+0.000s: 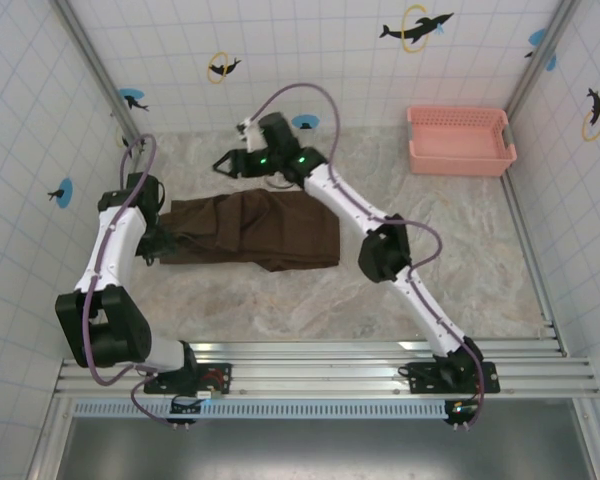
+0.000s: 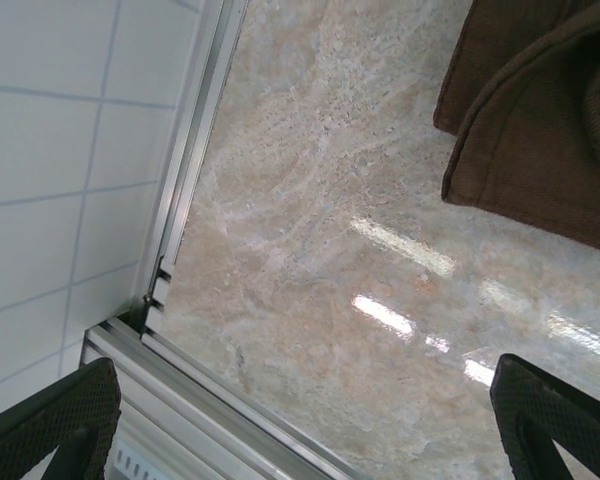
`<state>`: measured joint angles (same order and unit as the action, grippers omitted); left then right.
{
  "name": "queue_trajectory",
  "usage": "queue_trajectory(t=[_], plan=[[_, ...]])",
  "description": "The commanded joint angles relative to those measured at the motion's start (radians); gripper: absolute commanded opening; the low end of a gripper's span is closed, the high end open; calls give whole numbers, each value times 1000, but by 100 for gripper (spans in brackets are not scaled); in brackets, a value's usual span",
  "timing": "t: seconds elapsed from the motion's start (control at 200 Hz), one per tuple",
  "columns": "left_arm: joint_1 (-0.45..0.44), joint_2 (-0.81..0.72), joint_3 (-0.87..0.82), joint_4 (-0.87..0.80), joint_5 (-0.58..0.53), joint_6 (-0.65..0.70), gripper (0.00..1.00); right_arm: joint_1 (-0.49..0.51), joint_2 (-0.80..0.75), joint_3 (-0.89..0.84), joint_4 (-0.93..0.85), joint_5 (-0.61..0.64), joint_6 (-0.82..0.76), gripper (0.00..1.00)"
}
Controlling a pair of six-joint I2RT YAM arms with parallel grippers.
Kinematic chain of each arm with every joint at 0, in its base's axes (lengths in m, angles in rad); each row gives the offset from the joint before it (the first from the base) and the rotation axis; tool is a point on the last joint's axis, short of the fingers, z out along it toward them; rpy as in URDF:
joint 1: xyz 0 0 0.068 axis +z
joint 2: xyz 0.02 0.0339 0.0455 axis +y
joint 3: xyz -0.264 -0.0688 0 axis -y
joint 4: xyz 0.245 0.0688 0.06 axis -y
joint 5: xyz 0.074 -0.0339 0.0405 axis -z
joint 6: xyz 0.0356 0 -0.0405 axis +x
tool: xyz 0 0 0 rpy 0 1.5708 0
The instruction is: Roll up the long pants
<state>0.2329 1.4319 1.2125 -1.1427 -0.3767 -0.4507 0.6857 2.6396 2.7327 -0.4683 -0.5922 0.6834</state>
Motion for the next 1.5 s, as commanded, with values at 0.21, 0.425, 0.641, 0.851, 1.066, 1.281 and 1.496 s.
queue_trajectory(t=[0.21,0.425,0.641,0.851,1.066,1.281,1.496], plan=[[-49,-26,39,-13,88,-125,97,5,-320,-448,-293,68,-275,58],[-51,-50,61,-33,86,-109,97,102,-270,-523,-209,116,-234,59],[-114,-69,41,-68,47,-113,97,138,-197,-530,-161,145,-178,60],[-147,-77,7,-87,12,-100,97,140,-131,-520,-114,133,-122,62],[-178,-61,14,-118,-7,-99,97,170,23,-319,-56,61,-43,62],[-186,-66,-4,-132,-14,-96,97,187,144,-124,37,35,89,62],[-186,-74,-27,-126,-5,-96,97,182,129,-106,45,28,117,62]])
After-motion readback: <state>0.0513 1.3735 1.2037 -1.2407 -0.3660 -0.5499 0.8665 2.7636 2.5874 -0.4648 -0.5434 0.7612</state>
